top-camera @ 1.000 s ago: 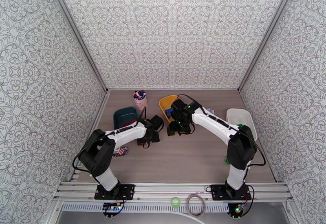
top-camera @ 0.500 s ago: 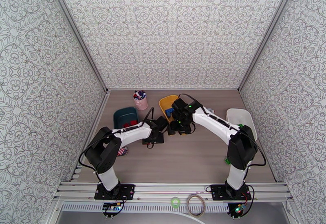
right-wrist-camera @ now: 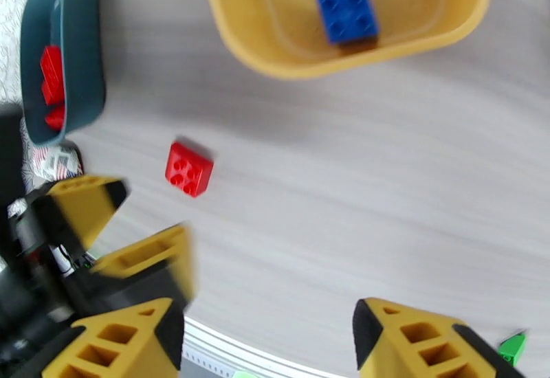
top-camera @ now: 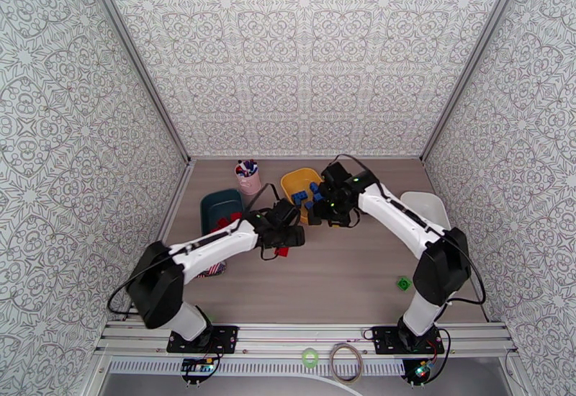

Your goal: Sort the legos into containers by color

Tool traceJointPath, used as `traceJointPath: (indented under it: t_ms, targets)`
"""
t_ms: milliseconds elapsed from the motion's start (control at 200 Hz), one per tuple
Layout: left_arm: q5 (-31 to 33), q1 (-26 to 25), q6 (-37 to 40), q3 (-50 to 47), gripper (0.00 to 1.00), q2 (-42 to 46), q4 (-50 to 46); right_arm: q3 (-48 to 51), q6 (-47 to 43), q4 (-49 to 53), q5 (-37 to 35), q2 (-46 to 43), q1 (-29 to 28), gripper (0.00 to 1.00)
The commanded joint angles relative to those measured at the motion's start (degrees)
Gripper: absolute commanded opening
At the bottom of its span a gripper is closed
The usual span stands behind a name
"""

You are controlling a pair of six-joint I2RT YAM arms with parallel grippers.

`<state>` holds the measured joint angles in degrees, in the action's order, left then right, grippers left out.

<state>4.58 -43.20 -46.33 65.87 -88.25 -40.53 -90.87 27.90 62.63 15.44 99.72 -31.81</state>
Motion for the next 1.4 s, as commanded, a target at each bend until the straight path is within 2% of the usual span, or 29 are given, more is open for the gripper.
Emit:
traceJointPath:
  t_ms: [0,155,270,525,725,945,1395]
  targets:
    - [3.0,2.0,-1.8,1.4,0.85,5.3,-7.4,-1.8,-3.5,-0.9,1.7,1.3,0.0,0.69]
    - [4.3,7.1,-4.2,1.3,0.87,12.8,-13.6,-3.8,-6.0,-0.6,2.9,5.4,-3.3,0.68]
    - [3.3,13.7,-5.1,1.1,0.89,18.0,-18.5,-5.8,-8.0,-0.7,2.1,9.0,-7.0,0.68]
    - [-5.5,33.3,-2.7,-2.7,0.94,28.7,-22.5,-15.4,-11.2,-0.4,1.7,21.4,-12.7,0.71]
    - [-13.4,43.9,0.4,-6.0,0.98,31.6,-22.8,-23.8,-11.3,-0.5,2.6,30.5,-14.5,0.72]
    - [-16.4,49.2,2.0,-7.6,0.99,33.0,-23.5,-27.6,-11.4,-0.1,3.9,35.5,-15.6,0.73]
    - [-18.2,52.4,4.4,-8.6,0.99,31.5,-22.5,-15.8,-8.3,-5.3,4.9,31.0,-19.2,0.73]
